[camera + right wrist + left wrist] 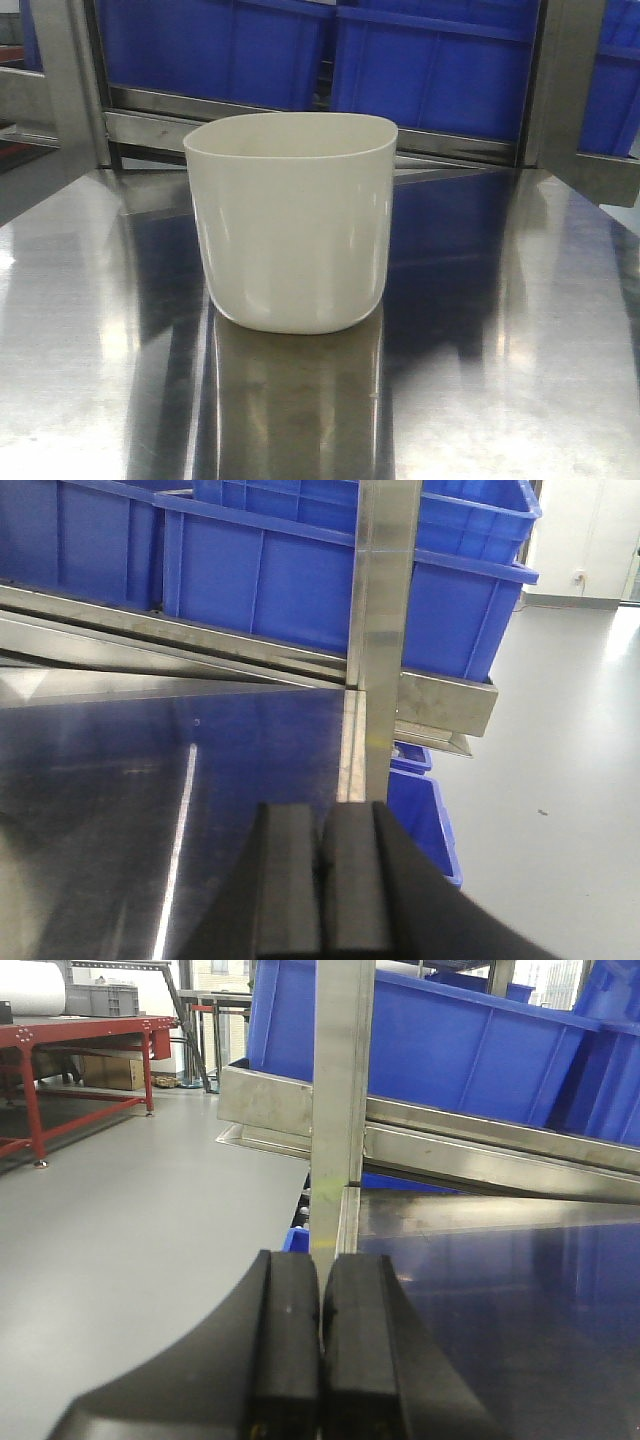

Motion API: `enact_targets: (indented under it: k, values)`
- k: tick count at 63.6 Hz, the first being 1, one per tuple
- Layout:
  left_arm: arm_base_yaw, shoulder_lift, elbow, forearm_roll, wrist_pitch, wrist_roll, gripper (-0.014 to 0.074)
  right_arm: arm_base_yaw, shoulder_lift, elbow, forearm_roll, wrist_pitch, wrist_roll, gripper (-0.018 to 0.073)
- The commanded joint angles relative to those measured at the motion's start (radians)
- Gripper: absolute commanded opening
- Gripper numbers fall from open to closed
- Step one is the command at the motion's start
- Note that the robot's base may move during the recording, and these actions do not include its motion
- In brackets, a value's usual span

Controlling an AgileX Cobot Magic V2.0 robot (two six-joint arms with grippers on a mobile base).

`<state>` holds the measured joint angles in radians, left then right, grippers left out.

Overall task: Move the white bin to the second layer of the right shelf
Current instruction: 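Lower the right gripper toward the rim of the white bin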

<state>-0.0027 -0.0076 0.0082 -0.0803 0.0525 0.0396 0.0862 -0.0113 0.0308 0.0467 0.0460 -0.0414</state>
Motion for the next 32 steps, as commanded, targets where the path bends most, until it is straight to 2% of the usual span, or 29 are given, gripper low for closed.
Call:
enact_targets:
  k: [1, 12, 18, 25, 32]
  values:
    - [-0.001, -0.016, 0.027, -0.005, -0.081, -0.005, 0.0085, -0.004, -0.017, 0.0, -0.001, -0.091, -0.009, 0.0052]
    - [-0.001, -0.016, 0.027, -0.005, -0.081, -0.005, 0.0085, -0.004, -0.017, 0.0, -0.01, -0.089, -0.009, 0.0052]
    - [-0.001, -0.016, 0.027, -0.005, -0.081, -0.005, 0.0085, -0.004, -0.016, -0.012, -0.064, -0.076, -0.009, 0.0052]
    - [-0.001, -0.016, 0.027, -0.005, -0.081, -0.005, 0.0085, -0.004, -0.016, -0.071, -0.16, 0.013, -0.009, 0.0052]
    - [-0.001, -0.016, 0.027, -0.005, -0.081, -0.005, 0.0085, -0.004, 0.004, -0.142, -0.179, 0.111, -0.009, 0.0052]
